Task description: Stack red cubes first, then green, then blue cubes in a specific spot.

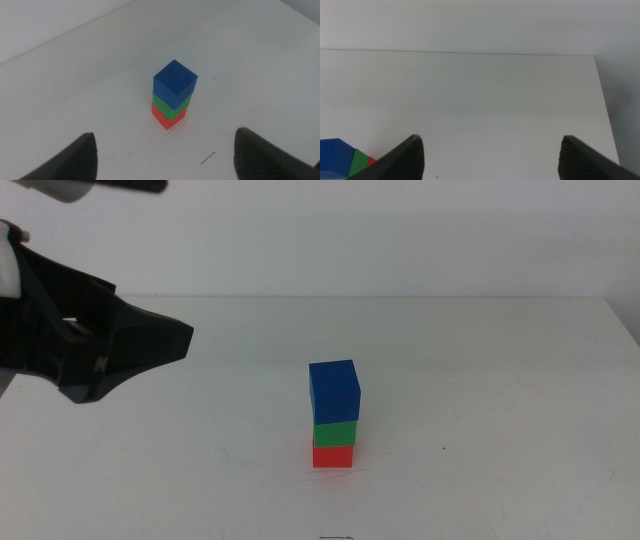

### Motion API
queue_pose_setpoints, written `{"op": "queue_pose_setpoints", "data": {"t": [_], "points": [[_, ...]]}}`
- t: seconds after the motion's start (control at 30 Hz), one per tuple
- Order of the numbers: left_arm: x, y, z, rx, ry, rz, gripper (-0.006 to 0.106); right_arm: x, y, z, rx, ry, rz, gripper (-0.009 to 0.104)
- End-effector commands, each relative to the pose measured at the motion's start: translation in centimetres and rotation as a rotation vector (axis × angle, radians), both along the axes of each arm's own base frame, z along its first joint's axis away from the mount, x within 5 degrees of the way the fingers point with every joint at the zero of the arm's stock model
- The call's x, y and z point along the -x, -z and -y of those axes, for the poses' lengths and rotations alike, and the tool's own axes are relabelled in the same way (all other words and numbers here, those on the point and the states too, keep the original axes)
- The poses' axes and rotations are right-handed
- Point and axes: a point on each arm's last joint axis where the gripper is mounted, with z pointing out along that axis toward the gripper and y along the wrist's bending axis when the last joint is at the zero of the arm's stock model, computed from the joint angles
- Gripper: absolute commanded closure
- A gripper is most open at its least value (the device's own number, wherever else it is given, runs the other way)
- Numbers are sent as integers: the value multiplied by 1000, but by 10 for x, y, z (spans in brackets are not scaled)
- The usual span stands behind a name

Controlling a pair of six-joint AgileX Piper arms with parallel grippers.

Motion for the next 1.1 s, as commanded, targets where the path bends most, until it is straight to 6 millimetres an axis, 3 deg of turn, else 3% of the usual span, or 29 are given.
{"op": "queue_pose_setpoints", "data": {"t": [0.0, 0.17, 0.4, 0.63, 0.83, 1.07], "points": [[1, -13, -2, 29, -25, 84, 7, 2, -13, 3, 12, 3, 95, 22], [-2, -22, -21, -59, -175, 299, 7, 2, -13, 3, 12, 3, 95, 22], [5, -31, -56, -8, -471, 643, 7, 2, -13, 3, 12, 3, 95, 22], [22, -35, -77, 4, -629, 690, 7, 2, -13, 3, 12, 3, 95, 22], [22, -36, -79, -1, -647, 692, 7, 2, -13, 3, 12, 3, 95, 22], [15, -15, -79, -9, -645, 639, 7, 13, -18, 5, 11, 6, 163, 22]]}}
